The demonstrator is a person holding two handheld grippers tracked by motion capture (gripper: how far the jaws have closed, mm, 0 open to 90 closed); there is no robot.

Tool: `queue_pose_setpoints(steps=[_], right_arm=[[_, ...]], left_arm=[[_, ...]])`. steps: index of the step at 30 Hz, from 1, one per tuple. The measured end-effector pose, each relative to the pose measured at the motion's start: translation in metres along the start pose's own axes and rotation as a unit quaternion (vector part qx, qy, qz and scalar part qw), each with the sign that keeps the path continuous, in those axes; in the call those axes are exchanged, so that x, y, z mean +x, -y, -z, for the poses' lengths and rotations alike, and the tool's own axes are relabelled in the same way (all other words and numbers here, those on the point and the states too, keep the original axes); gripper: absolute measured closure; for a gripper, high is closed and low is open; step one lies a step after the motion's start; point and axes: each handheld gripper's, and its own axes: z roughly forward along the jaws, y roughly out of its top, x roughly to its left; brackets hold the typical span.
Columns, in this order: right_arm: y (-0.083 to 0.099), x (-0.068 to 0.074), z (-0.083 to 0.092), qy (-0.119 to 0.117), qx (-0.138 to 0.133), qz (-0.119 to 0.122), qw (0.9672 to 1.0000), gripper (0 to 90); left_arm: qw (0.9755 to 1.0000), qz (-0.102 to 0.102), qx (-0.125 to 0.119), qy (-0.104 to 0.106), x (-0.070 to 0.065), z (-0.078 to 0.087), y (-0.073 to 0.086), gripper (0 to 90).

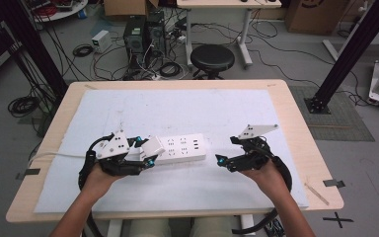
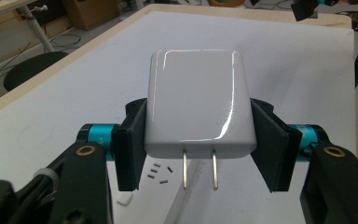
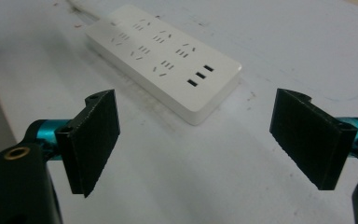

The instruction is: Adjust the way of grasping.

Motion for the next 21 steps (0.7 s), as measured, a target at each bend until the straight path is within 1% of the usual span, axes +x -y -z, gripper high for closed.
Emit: queue_pose_setpoints(steps=[2, 6, 7, 8, 10, 12, 14, 17, 19, 21], right_arm=[[-0.001, 0.003, -0.002, -0.016, -0.002, 0.000, 0.9999, 16.1], [-0.004, 0.009, -0.008, -0.037, -0.002, 0.002, 0.9993, 16.1], [-0.005, 0.010, -0.009, -0.039, 0.000, 0.005, 0.9992, 16.1], [-0.006, 0.012, -0.010, -0.037, 0.001, 0.005, 0.9993, 16.1], [-0.009, 0.015, -0.012, -0.038, 0.002, 0.014, 0.9992, 16.1], [-0.011, 0.018, -0.013, -0.042, 0.004, 0.017, 0.9990, 16.1], [-0.013, 0.021, -0.016, -0.051, 0.004, 0.017, 0.9985, 16.1], [-0.017, 0.025, -0.019, -0.067, 0.007, 0.011, 0.9976, 16.1], [-0.020, 0.027, -0.021, -0.079, 0.006, 0.009, 0.9968, 16.1], [-0.022, 0.030, -0.024, -0.088, 0.007, 0.003, 0.9961, 16.1]], left_arm=[[1.0000, -0.005, 0.000, 0.004, -0.001, -0.001, 0.000, 42.5], [0.9998, -0.017, 0.003, 0.013, -0.005, -0.004, -0.001, 42.5], [0.9997, -0.017, 0.003, 0.015, -0.006, -0.005, -0.001, 42.5], [0.9997, -0.019, 0.003, 0.017, -0.006, -0.006, -0.002, 42.5], [0.9996, -0.022, 0.004, 0.020, -0.008, -0.007, -0.002, 42.5], [0.9991, -0.032, 0.005, 0.026, -0.009, -0.009, -0.002, 42.5], [0.9983, -0.046, 0.005, 0.035, -0.011, -0.010, -0.002, 42.5], [0.9962, -0.073, 0.008, 0.048, -0.013, -0.013, -0.002, 42.5], [0.9943, -0.091, 0.008, 0.055, -0.016, -0.016, -0.002, 42.5], [0.9933, -0.098, 0.008, 0.061, -0.018, -0.018, -0.003, 42.5]])
